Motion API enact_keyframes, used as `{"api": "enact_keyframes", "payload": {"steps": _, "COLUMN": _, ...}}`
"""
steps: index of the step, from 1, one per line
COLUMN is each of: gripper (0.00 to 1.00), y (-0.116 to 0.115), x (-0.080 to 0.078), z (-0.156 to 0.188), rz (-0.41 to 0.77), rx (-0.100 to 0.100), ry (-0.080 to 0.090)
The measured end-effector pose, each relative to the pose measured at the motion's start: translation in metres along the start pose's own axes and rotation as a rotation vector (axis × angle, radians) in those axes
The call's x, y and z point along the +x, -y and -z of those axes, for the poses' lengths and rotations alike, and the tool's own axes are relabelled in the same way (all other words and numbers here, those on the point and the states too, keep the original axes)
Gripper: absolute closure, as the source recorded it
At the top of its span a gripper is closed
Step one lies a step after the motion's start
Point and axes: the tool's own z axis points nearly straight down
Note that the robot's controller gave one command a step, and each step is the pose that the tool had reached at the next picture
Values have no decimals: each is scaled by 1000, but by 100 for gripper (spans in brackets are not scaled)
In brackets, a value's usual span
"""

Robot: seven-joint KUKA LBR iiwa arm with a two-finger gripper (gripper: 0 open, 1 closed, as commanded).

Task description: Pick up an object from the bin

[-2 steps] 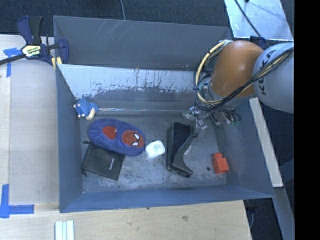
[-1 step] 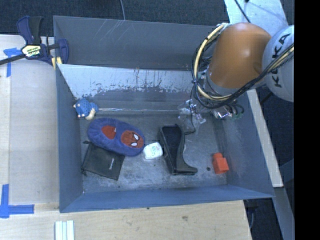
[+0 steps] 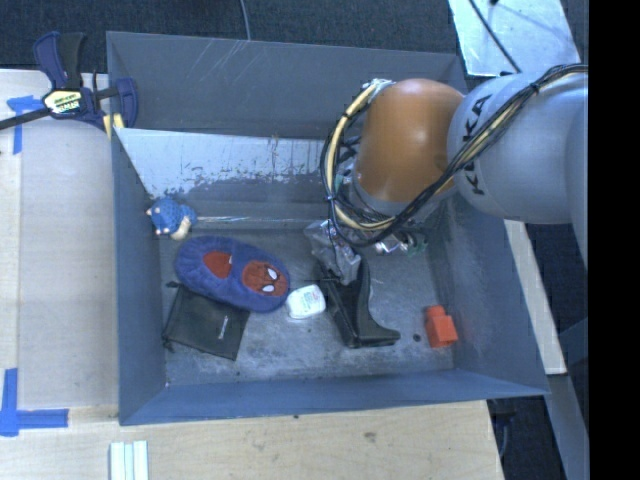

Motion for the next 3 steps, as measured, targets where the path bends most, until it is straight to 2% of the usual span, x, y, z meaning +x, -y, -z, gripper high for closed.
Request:
{"api": "enact_keyframes", "payload": {"steps": 1, "gripper": 0, "y": 1, "x": 1, "z": 2, "rz": -4, "rx": -1, "ry": 0}}
{"api": "enact_keyframes", "payload": {"steps": 2, "gripper": 0, "y": 15, "x": 18, "z": -9, "rz": 160, "rx": 1, "ry": 7}}
{"api": "enact_keyframes", "payload": {"steps": 3, "gripper": 0, "y": 23, "x": 21, "z": -11, "rz": 136, "rx": 4, "ry": 7}}
